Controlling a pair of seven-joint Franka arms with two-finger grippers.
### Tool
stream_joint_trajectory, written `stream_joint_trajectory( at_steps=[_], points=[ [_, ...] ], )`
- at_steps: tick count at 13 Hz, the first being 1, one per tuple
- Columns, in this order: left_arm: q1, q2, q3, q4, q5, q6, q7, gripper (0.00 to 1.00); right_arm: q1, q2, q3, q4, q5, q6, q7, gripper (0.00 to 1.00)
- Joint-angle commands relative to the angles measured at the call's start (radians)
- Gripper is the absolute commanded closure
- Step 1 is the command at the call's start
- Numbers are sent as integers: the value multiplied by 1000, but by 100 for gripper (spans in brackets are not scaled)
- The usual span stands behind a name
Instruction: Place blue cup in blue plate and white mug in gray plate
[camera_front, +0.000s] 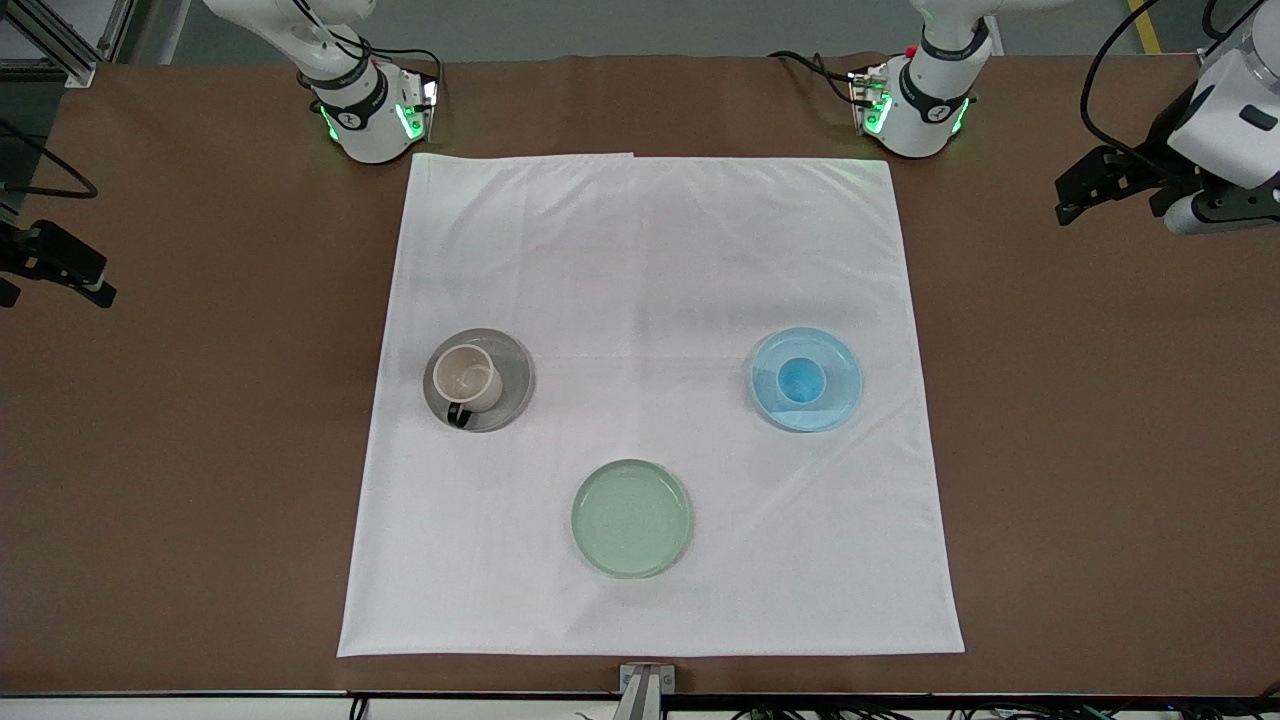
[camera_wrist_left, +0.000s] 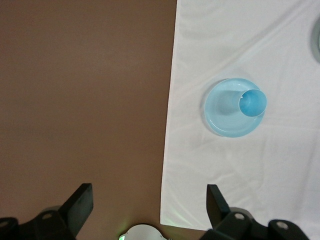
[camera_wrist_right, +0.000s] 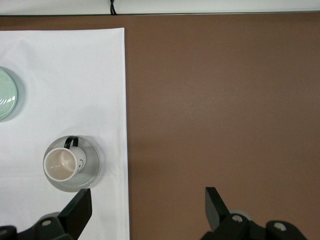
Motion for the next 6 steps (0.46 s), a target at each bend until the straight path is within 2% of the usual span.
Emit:
stream_joint_trajectory(
  at_steps=[1, 6],
  points=[
    [6, -12, -5, 3, -5, -2, 12, 0, -6, -3, 2, 10, -2, -9, 3, 0],
    [3, -4, -5, 25, -2, -2, 14, 0, -6, -3, 2, 10, -4, -8, 3, 0]
  ],
)
